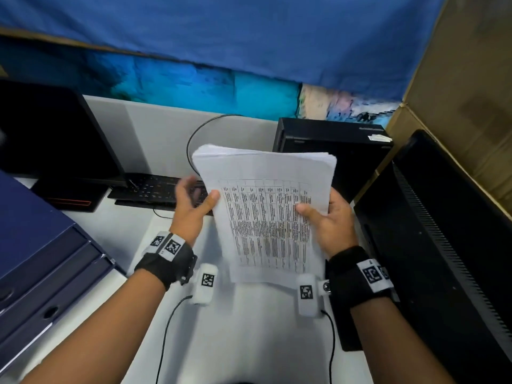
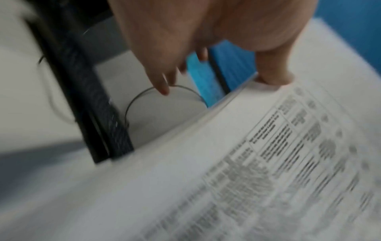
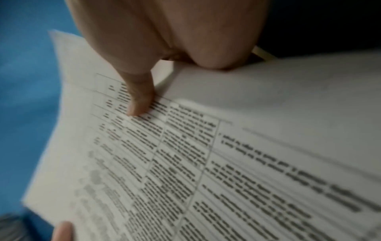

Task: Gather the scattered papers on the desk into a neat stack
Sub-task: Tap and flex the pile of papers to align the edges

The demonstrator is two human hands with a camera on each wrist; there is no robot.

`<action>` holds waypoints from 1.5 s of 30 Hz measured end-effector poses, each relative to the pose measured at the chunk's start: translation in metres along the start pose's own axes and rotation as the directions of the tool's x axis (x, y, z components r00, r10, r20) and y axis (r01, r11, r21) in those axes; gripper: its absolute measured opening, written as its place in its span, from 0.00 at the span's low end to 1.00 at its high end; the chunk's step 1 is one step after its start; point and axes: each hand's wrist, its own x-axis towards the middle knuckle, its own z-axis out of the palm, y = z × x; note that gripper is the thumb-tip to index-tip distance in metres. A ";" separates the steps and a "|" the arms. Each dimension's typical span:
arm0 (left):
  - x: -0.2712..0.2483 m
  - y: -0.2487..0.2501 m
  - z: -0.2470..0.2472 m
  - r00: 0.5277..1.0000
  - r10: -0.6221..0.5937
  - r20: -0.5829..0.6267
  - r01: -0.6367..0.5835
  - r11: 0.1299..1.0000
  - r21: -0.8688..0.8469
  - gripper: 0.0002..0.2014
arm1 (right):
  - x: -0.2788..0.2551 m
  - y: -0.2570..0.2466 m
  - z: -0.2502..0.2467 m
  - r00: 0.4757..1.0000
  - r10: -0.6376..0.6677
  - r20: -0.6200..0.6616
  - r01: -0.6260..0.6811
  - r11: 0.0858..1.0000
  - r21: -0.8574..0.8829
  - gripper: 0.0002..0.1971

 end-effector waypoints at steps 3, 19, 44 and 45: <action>-0.002 0.008 0.014 0.986 0.014 0.169 -0.003 0.998 -0.067 0.35 | -0.005 0.018 0.007 0.999 0.033 -0.027 -0.033 0.999 -0.007 0.18; -0.023 0.016 0.030 0.988 0.124 0.094 -0.102 0.973 -0.209 0.24 | -0.029 0.033 0.015 0.968 -0.054 -0.244 0.064 0.997 0.035 0.27; -0.038 -0.047 0.016 0.953 -0.048 0.298 -0.003 0.986 0.166 0.29 | -0.049 0.081 0.010 0.981 0.171 -0.092 -0.173 0.985 -0.014 0.28; -0.042 -0.048 0.020 0.958 -0.044 0.283 -0.013 0.980 0.196 0.27 | -0.051 0.083 0.015 0.976 0.177 -0.129 -0.186 0.981 -0.056 0.26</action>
